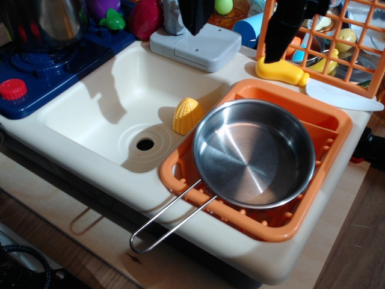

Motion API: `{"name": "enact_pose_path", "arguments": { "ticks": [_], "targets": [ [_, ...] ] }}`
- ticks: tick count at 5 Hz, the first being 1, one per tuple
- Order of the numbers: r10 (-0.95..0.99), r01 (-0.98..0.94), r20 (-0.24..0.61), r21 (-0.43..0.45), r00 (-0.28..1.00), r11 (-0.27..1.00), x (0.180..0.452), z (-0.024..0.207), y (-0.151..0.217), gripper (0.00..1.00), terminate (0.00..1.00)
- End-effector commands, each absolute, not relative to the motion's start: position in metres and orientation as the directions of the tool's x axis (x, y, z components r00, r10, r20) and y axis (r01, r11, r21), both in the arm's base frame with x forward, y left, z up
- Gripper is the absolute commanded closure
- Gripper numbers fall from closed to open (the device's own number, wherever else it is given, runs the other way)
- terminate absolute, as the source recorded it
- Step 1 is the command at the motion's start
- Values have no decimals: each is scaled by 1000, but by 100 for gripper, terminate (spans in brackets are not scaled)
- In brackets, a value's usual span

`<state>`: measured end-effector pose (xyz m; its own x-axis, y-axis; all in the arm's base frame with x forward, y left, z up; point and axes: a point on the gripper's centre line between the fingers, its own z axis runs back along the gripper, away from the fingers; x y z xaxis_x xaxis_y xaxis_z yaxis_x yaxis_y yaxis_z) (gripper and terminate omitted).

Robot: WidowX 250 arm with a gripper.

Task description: Put pan from drying rack into sink

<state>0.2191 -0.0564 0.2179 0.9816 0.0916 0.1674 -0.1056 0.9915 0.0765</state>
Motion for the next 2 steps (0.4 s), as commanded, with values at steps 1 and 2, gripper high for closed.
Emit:
{"name": "enact_pose_path", "arguments": {
  "ticks": [1, 2],
  "targets": [
    [92, -106, 167, 77, 982, 991, 219, 218, -56, 0, 0],
    [73, -85, 192, 57, 979, 995, 222, 200, -48, 0, 0]
  ]
}}
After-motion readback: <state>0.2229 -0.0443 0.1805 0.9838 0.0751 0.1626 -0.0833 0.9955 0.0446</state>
